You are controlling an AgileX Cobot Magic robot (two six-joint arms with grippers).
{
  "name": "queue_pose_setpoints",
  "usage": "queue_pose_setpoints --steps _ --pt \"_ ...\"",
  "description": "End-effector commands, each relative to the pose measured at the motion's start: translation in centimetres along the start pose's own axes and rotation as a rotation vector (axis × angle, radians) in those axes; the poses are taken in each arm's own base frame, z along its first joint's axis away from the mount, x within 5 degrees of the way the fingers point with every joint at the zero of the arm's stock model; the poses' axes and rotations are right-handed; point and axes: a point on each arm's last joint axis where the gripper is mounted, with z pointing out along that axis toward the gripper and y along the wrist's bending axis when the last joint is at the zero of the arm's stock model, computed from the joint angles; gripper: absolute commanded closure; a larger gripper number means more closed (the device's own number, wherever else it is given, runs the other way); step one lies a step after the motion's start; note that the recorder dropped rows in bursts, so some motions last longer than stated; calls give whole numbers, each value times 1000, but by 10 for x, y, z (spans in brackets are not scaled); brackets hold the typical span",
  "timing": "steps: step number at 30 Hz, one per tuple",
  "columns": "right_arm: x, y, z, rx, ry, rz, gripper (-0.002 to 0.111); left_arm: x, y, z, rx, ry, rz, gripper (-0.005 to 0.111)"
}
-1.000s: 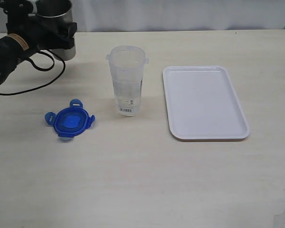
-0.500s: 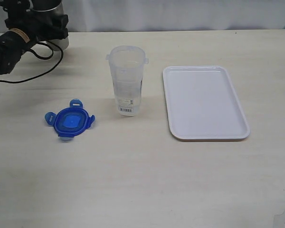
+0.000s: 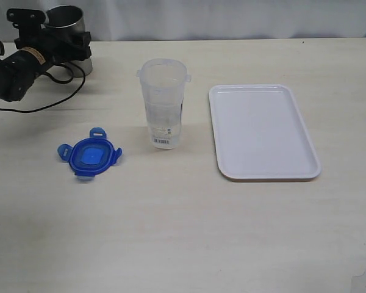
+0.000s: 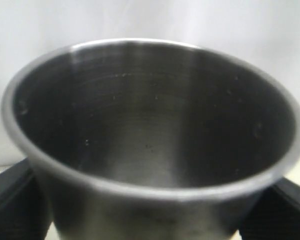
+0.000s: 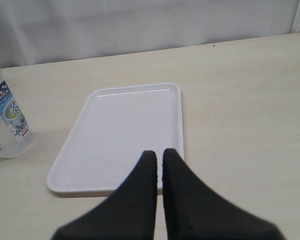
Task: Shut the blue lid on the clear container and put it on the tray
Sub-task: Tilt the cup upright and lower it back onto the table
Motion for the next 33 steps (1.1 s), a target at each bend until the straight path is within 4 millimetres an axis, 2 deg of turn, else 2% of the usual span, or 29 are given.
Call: queue_pose_setpoints --steps 1,9,11,14,21,24,33 --pt "1 0 0 6 -5 0 104 -10 0 1 -1 -31 -33 107" --pt "1 0 0 6 -5 0 104 -5 3 1 -24 26 20 106" --pt "1 0 0 6 -5 0 104 -3 3 1 -31 47 20 101" --pt "1 0 0 6 -5 0 104 -3 3 1 -31 47 20 85" --pt "1 0 0 6 -5 0 104 0 4 1 -42 86 20 27" --pt "1 0 0 6 -5 0 104 3 6 0 -58 125 16 15" --pt "1 0 0 6 -5 0 104 -8 9 -7 -109 252 17 14"
